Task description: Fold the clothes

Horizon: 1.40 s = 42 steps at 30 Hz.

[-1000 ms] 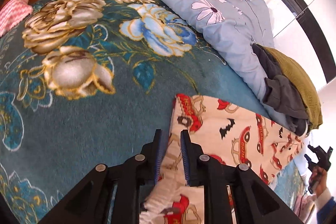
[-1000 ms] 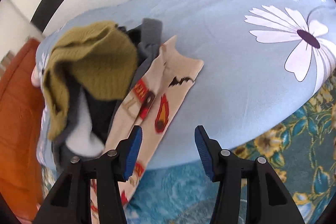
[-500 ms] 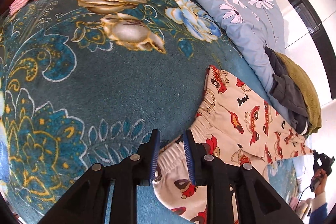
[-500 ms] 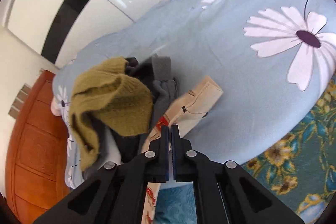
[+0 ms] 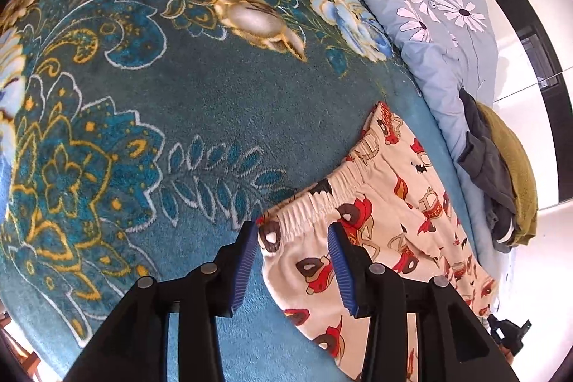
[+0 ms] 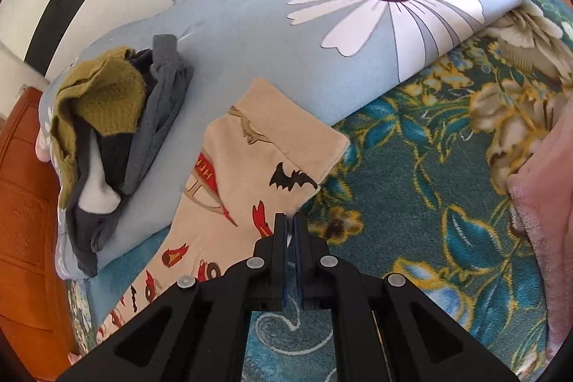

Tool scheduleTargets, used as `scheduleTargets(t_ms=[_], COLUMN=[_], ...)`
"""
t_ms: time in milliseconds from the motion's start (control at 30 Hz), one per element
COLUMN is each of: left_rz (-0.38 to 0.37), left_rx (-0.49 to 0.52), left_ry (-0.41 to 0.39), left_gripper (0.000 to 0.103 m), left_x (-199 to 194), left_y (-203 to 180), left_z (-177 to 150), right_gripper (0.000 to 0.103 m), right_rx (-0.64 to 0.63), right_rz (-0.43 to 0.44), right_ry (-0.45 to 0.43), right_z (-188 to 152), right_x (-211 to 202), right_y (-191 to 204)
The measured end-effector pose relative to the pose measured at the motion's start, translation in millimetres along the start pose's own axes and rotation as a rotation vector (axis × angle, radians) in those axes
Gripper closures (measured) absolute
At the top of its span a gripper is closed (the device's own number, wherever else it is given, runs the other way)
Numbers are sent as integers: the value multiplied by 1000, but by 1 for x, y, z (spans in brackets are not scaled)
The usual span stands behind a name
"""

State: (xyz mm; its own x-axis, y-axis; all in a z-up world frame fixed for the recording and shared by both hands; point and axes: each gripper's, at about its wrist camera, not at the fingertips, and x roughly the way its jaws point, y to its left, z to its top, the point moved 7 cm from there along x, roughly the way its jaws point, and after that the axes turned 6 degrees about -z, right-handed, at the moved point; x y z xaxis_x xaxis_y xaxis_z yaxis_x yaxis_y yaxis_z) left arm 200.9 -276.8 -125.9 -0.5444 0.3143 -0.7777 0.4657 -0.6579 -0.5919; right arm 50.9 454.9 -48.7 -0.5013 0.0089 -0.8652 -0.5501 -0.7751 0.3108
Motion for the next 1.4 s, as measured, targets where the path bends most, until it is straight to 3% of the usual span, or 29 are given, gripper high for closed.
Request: scheduleTargets(t_ms=[200, 333, 500, 567, 633, 767, 1100, 1200, 1400], left_rz=[5, -30, -47, -36, -9, -21, -95, -125, -114], left_rx=[-3, -14, -10, -6, -7, -58, -133, -158, -151], left_ry=[43, 14, -15, -23, -27, -35, 9, 23, 37], left_gripper=[57, 57, 60, 69, 90, 95, 95, 95, 95], left_x=[13, 13, 15, 18, 20, 18, 18, 17, 20], left_y=[1, 6, 5, 5, 7, 15, 16, 19, 16], left_z=[-22, -26, -21, -19, -18, -17, -28, -32, -34], right_gripper=[95, 68, 68, 68, 68, 68, 68, 70, 75], right_rx=[-294, -340, -89, 22, 122, 327, 494, 543, 529], right_rz=[79, 98, 60, 69, 95, 152, 323, 385, 373], right_ry=[18, 74, 149, 202, 230, 261, 239, 273, 270], right_z=[-61, -124, -188, -207, -219, -233, -243, -252, -250], right_x=[-80, -122, -143, -140, -133, -119, -106, -103, -98], right_y=[16, -27, -130, -160, -180, -208, -198, -192, -188])
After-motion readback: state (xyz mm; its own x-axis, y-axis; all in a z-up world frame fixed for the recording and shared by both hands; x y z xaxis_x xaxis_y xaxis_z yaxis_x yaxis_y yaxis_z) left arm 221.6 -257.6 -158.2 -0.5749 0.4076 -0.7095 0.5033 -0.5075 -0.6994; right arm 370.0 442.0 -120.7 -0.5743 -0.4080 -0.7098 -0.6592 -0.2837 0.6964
